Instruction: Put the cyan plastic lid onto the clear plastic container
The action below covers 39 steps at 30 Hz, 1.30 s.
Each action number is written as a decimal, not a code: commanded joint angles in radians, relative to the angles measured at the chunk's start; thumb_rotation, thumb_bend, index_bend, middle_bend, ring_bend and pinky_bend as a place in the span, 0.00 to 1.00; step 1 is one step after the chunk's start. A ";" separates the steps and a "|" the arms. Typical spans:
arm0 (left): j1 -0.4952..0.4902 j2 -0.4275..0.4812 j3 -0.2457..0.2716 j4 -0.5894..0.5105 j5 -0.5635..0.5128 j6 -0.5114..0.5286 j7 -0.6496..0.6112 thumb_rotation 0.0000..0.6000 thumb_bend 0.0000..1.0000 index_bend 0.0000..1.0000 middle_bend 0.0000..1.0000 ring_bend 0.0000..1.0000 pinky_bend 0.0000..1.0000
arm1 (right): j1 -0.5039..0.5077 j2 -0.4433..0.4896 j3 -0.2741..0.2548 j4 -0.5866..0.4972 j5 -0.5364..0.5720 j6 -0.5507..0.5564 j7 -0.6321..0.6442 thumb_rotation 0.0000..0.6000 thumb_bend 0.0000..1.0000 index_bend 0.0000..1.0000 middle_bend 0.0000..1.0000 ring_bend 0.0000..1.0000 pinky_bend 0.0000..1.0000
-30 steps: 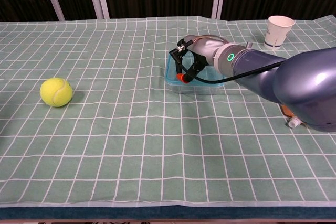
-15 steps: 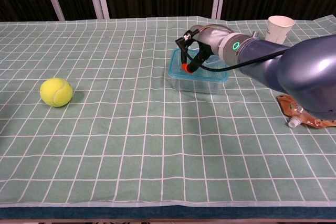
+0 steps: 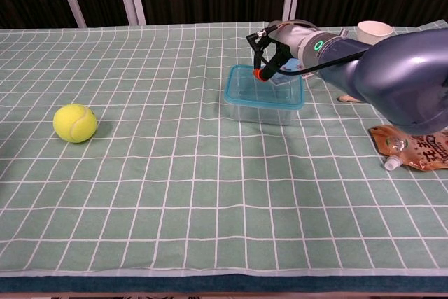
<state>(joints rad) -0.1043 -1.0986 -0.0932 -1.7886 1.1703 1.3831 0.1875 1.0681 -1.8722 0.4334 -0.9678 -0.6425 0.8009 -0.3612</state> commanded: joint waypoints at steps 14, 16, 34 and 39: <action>0.000 0.004 -0.004 0.003 -0.014 -0.004 -0.005 1.00 0.55 0.13 0.00 0.00 0.00 | 0.083 -0.093 0.045 0.190 -0.035 -0.074 0.068 1.00 0.46 0.82 0.01 0.00 0.00; 0.000 0.004 -0.005 0.003 -0.016 -0.006 -0.005 1.00 0.55 0.13 0.00 0.00 0.00 | 0.088 -0.096 0.049 0.196 -0.040 -0.074 0.073 1.00 0.46 0.82 0.01 0.00 0.00; -0.001 0.007 -0.008 -0.001 -0.025 -0.006 -0.005 1.00 0.55 0.13 0.00 0.00 0.00 | 0.118 -0.138 0.069 0.269 -0.049 -0.101 0.087 1.00 0.46 0.82 0.01 0.00 0.00; -0.001 0.008 -0.007 -0.001 -0.024 -0.006 -0.006 1.00 0.55 0.13 0.00 0.00 0.00 | 0.123 -0.152 0.072 0.290 -0.055 -0.103 0.090 1.00 0.46 0.82 0.01 0.00 0.00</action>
<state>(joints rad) -0.1055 -1.0908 -0.1007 -1.7892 1.1460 1.3767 0.1818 1.1902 -2.0226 0.5045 -0.6799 -0.6958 0.6982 -0.2721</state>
